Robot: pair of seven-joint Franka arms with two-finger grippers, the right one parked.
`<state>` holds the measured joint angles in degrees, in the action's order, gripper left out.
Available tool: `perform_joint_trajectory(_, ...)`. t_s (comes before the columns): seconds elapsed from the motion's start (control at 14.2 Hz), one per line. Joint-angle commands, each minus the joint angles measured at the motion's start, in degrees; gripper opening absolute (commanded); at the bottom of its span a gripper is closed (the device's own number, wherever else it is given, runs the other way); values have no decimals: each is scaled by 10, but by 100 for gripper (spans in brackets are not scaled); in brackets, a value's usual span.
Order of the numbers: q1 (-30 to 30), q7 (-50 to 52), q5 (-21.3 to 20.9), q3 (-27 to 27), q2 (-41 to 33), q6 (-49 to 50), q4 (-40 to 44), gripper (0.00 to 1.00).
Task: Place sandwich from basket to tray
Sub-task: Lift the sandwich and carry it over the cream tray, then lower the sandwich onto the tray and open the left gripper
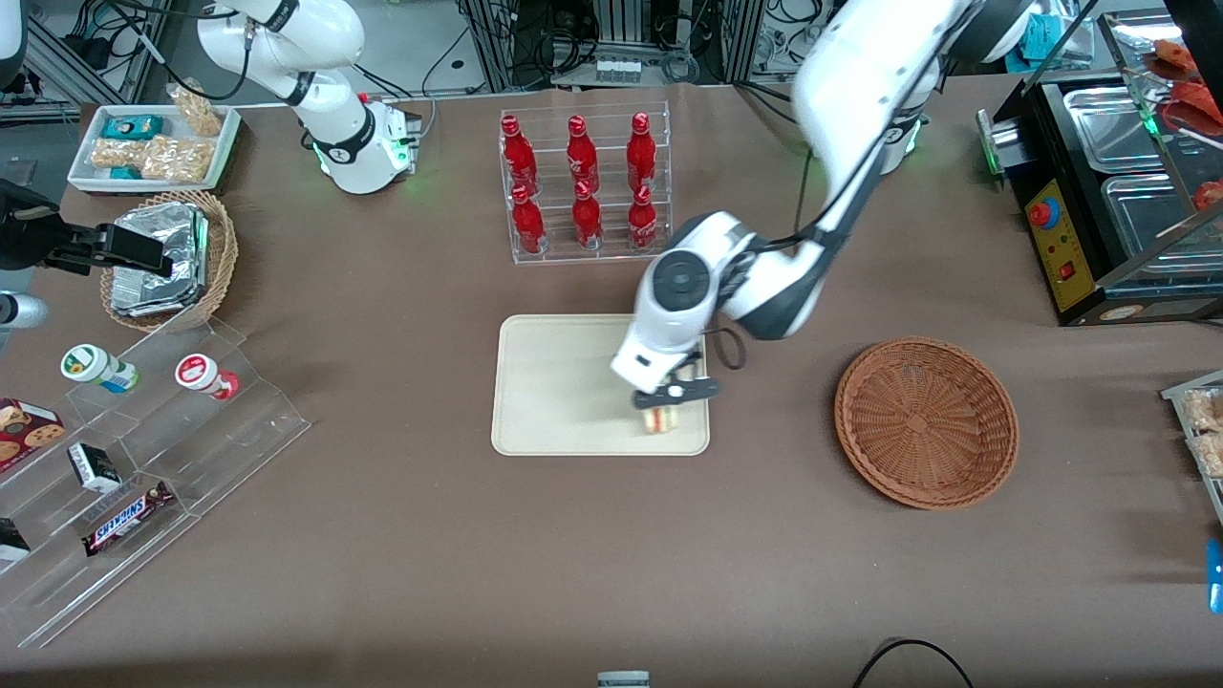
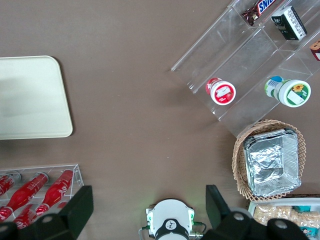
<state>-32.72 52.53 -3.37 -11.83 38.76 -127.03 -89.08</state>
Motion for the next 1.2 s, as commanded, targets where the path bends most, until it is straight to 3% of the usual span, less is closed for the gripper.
perform_joint_trajectory(0.0,-30,23,-32,11,30,39,52,20)
perform_joint_trajectory(0.42,-62,27,-35,11,51,40,81,26)
perform_joint_trajectory(0.63,-66,27,-34,10,52,39,81,33)
perform_joint_trajectory(0.71,-67,27,-34,10,52,38,81,42)
perform_joint_trajectory(0.78,-67,27,-34,10,53,38,81,65)
perform_joint_trajectory(0.85,-71,25,-35,10,53,37,81,77)
perform_joint_trajectory(0.92,-70,22,-36,11,55,35,82,96)
perform_joint_trajectory(1.13,-70,22,-36,12,54,34,84,100)
